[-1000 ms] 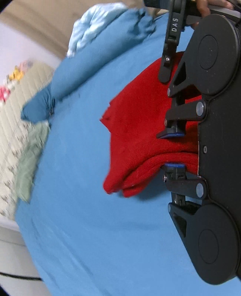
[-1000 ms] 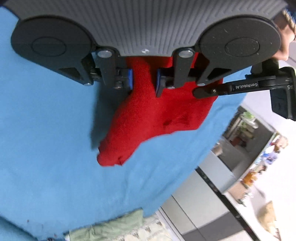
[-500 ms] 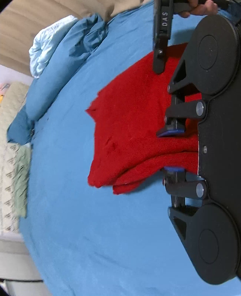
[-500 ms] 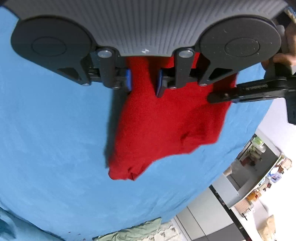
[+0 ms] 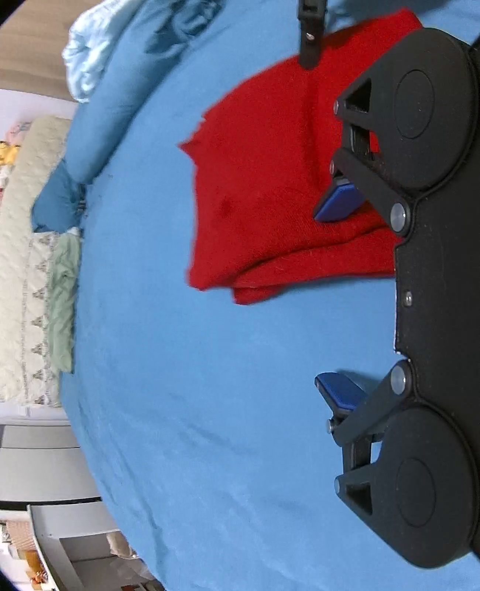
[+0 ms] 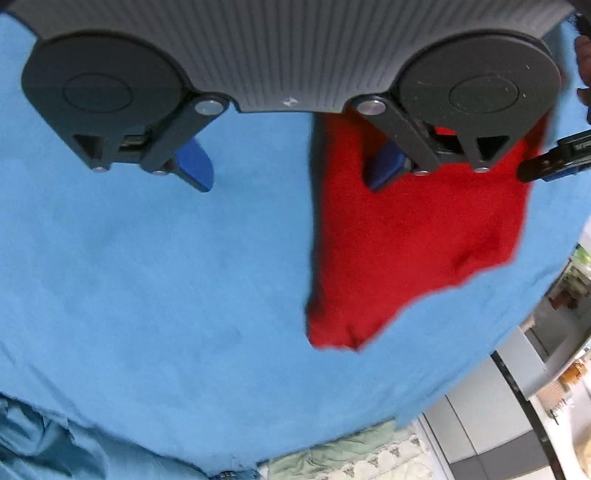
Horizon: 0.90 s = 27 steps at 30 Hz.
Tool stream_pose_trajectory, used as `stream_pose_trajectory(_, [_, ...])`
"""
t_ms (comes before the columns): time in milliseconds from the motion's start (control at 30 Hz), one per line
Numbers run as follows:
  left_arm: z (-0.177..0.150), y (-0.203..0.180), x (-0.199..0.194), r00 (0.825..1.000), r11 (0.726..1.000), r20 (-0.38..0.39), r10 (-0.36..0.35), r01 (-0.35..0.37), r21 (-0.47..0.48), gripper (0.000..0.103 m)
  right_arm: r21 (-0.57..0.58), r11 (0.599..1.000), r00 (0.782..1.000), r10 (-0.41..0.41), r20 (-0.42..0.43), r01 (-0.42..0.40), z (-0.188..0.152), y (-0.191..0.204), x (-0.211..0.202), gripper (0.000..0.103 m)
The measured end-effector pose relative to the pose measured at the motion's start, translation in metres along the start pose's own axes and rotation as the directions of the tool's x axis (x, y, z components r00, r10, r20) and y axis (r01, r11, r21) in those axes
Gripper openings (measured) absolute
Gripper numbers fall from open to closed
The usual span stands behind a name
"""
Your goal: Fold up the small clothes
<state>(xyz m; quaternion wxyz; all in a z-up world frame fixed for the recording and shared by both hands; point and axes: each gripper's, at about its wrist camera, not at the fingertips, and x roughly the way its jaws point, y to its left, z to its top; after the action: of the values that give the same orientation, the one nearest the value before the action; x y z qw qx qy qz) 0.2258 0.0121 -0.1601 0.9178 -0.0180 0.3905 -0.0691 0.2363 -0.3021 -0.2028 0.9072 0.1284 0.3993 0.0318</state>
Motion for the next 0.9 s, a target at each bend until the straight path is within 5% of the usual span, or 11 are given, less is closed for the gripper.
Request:
stream_pose_trajectory(200, [0.012, -0.001, -0.004, 1.000, 0.999, -0.018, 0.012, -0.013, -0.040, 0.095, -0.040, 0.999, 0.999, -0.026, 0.027, 0.027, 0.004, 0.004, -0.012, 0.103])
stream_pose_trajectory(500, [0.034, -0.013, -0.125, 0.992, 0.999, 0.118, 0.040, -0.038, -0.019, 0.096, -0.168, 0.986, 0.996, 0.022, 0.084, -0.008, 0.018, 0.047, -0.125, 0.103])
stream_pose_trajectory(667, [0.028, -0.027, -0.193, 0.979, 0.997, 0.191, 0.072, -0.076, 0.014, 0.103, -0.219, 0.975, 0.991, -0.010, 0.136, 0.040, 0.011, 0.076, -0.197, 0.103])
stream_pose_trajectory(900, [-0.001, -0.049, -0.235, 0.981, 0.988, 0.162, 0.107, -0.123, 0.094, 0.103, -0.218, 0.968, 0.986, -0.095, 0.136, 0.124, -0.019, 0.098, -0.257, 0.103])
